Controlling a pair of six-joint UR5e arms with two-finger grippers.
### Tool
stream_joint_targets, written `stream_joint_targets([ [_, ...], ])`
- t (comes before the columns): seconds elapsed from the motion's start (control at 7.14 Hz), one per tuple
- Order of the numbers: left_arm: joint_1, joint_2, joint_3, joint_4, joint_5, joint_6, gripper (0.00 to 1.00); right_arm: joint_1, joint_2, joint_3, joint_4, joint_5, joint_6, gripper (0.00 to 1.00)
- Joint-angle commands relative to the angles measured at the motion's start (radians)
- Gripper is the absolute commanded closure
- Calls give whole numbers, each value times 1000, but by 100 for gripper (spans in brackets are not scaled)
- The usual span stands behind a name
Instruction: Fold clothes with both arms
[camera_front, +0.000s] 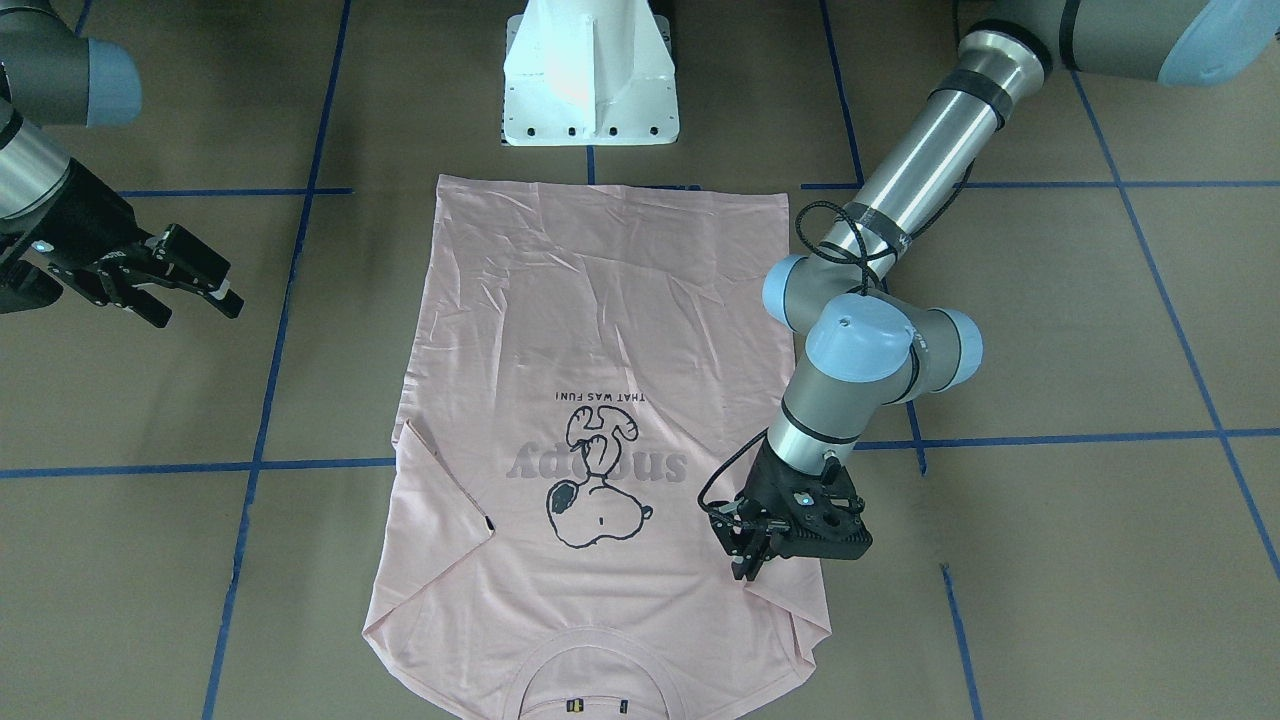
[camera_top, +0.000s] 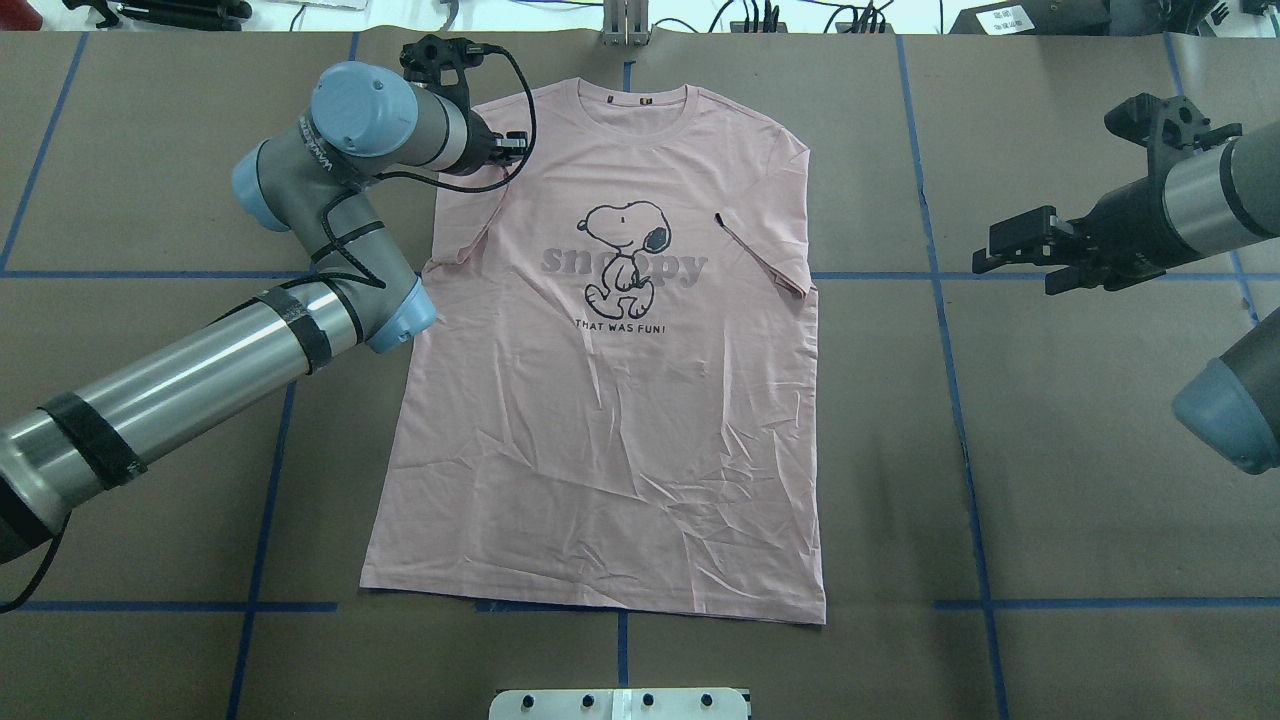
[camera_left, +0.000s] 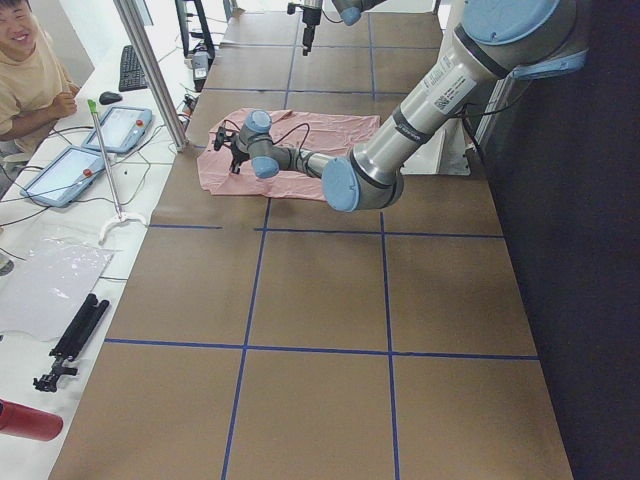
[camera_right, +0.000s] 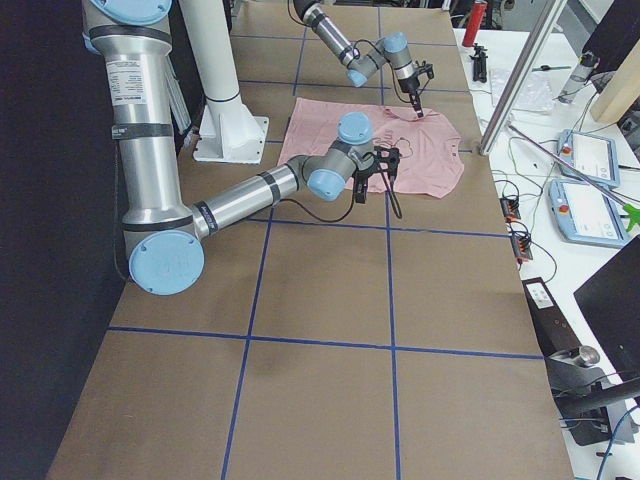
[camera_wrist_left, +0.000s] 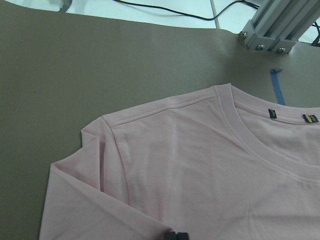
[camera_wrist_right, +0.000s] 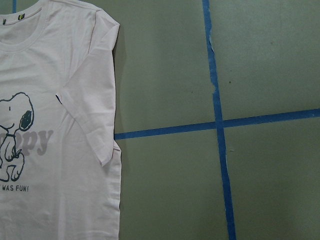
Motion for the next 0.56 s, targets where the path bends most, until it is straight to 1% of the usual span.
stream_joint_targets([
  [0.0,4,71,-152,8,-6,-3,13,-4,6,0,0,-8,3,0],
  [0.14,19,165,-282,16,-6,-9,13,-25,27,10,0,-55,18,0],
  [0.28,35,216,-382,50,-14,-67,13,-70,27,17,0,-114,61,0],
  [0.42,44,254,-481,115,-63,-106,13,-163,32,46,-2,-222,193,0],
])
